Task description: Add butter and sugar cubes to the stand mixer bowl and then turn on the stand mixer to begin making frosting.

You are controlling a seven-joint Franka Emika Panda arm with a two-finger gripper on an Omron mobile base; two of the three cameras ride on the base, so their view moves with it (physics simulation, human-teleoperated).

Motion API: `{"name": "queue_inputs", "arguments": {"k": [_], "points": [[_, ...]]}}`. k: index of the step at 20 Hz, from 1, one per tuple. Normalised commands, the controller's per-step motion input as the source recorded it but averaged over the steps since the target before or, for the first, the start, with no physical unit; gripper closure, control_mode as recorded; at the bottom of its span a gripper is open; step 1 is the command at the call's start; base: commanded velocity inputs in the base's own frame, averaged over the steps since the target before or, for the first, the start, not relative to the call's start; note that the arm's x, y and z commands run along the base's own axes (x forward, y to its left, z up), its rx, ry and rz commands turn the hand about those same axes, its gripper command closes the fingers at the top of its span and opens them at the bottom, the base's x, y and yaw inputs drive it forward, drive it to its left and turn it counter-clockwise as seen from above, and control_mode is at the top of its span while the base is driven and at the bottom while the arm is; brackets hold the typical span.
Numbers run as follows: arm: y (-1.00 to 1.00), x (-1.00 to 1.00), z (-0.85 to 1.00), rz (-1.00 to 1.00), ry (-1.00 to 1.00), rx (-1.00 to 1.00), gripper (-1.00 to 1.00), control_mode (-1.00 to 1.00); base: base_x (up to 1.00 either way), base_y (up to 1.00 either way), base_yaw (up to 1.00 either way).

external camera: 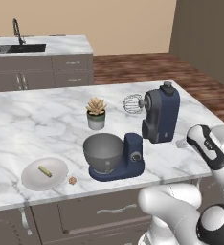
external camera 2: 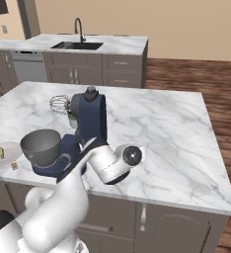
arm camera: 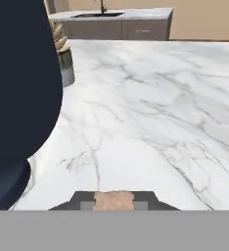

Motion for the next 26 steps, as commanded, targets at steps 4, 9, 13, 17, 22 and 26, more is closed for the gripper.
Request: {"name": "queue_inputs", "arguments": {"k": [4, 9, 13, 17, 22, 26], "points": [[-0.09, -0.29, 0.38, -0.16, 0.35, 0.0, 1.0, -1.0, 0.0, 0.0, 0.0], [-0.19, -0.59, 0.29, -0.14, 0.33, 0.0, 1.0, -1.0, 0.0, 0.0, 0.0], [-0.09, -0.85, 0.26, -0.13, 0.25, 0.0, 1.0, -1.0, 0.0, 0.0, 0.0], [0.28, -0.79, 0.36, -0.14, 0.27, -0.02, 1.0, -1.0, 0.0, 0.0, 0.0], [0.63, -0.54, 0.48, -0.07, 0.22, -0.01, 1.0, -1.0, 0.0, 0.0, 0.0], [0.91, -0.53, 0.36, 0.0, 0.23, -0.04, 1.0, -1.0, 0.0, 0.0, 0.0]]}}
